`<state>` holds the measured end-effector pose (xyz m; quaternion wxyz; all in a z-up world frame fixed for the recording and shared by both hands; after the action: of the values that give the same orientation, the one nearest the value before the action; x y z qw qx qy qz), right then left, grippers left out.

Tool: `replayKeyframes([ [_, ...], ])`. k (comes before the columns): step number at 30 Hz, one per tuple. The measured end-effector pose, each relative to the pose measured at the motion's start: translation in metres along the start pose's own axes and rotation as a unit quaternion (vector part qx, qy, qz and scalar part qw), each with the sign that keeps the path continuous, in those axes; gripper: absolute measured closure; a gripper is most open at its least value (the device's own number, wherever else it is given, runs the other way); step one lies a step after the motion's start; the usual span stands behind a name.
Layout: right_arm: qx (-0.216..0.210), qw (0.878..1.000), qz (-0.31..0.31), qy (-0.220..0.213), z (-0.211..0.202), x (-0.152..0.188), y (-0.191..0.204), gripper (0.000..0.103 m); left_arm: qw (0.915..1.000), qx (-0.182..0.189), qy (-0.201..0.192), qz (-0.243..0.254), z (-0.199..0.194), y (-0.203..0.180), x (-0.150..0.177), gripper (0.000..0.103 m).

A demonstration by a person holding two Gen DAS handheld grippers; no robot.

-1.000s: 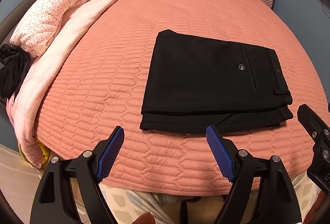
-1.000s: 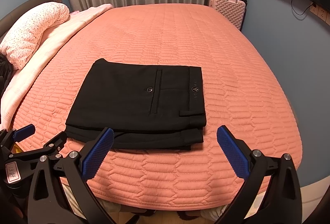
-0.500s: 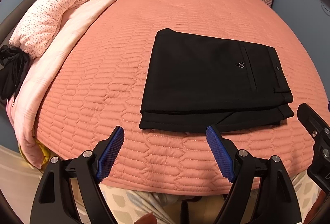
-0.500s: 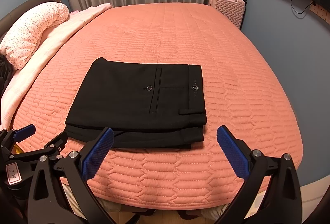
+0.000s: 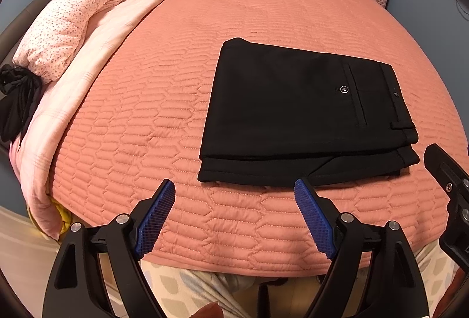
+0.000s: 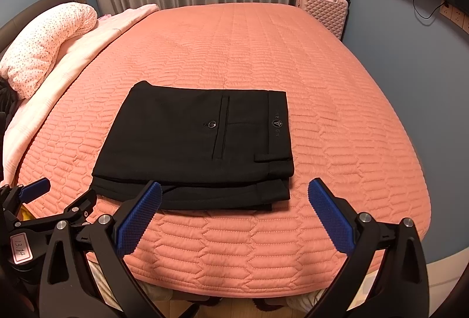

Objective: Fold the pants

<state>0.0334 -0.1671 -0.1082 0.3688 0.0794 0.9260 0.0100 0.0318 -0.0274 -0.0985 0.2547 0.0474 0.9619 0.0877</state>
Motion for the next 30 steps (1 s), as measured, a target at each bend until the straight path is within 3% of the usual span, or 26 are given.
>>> replayKeyframes([
  [30, -0.002, 1.0, -0.001, -0.001, 0.001, -0.0001, 0.001, 0.005, 1.0, -0.001, -0.001, 0.005, 0.0001, -0.0031, -0.0011, 0.022],
])
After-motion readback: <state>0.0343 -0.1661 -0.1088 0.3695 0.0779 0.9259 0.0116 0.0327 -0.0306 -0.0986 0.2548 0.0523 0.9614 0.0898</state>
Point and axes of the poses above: each gripper's, at about its wrist camera, not at the fingertips, and z roughly the way its jaws point, y to its left, x to its underside, the point moved 10 cm from there along z, roughly the way its jaws point, and after that the axes turned 5 degrees about -x, right-handed, at the moved point
